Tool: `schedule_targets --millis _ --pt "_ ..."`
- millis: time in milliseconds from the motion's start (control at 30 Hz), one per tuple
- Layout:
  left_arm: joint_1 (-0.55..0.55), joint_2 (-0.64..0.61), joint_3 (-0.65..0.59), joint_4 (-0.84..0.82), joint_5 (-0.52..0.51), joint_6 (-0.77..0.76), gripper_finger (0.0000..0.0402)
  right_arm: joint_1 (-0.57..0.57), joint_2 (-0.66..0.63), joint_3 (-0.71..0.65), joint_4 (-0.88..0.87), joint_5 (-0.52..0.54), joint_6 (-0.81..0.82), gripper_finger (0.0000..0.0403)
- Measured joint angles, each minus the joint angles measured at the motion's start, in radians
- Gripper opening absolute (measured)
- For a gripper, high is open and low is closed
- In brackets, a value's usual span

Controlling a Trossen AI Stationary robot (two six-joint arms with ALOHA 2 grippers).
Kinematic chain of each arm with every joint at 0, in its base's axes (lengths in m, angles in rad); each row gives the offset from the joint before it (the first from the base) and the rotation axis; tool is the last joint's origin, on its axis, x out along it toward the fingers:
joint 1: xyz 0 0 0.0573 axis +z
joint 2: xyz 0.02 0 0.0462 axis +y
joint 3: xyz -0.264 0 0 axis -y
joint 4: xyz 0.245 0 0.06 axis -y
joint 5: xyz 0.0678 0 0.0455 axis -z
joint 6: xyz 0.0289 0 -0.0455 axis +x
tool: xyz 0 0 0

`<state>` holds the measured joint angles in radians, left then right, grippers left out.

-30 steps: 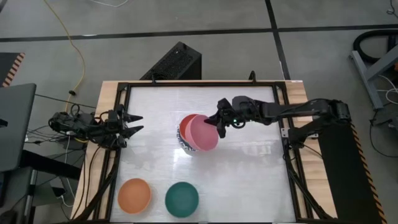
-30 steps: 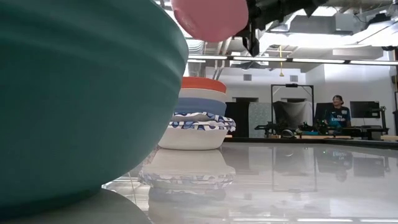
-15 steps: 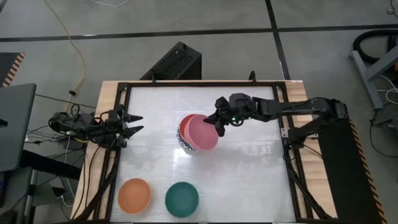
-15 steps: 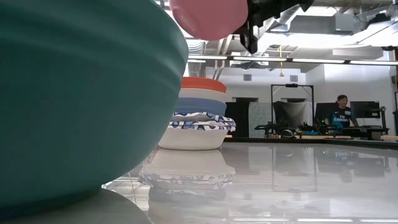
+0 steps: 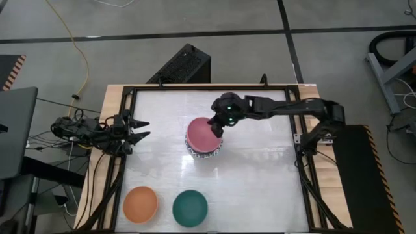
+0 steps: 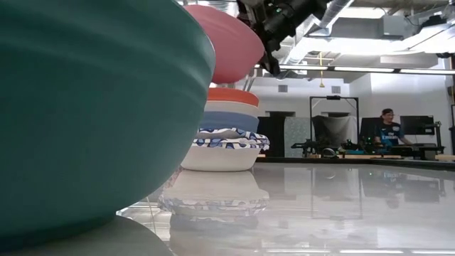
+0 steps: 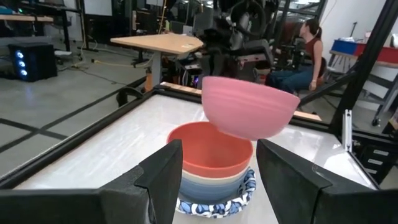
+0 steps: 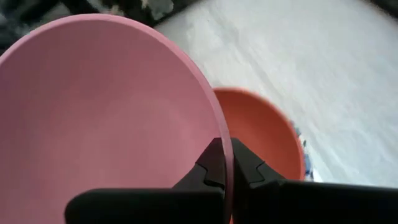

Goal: Nest bowls inside each other
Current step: Stack the pink bowl on top of the orange bowl

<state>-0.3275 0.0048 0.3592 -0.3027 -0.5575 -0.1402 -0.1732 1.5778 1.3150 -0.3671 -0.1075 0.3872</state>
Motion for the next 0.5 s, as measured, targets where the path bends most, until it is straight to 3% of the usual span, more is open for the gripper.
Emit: schedule_targets --millis 267,500 --pt "0.000 0.000 0.000 0.000 0.004 -0.015 0.0194 -0.001 0.081 0.142 -0.133 -0.001 -0.066 0.0013" --pt "0.000 0.000 0.000 0.003 0.003 -0.015 0.0194 -0.022 0.115 0.171 -0.215 0.001 -0.082 0.0013"
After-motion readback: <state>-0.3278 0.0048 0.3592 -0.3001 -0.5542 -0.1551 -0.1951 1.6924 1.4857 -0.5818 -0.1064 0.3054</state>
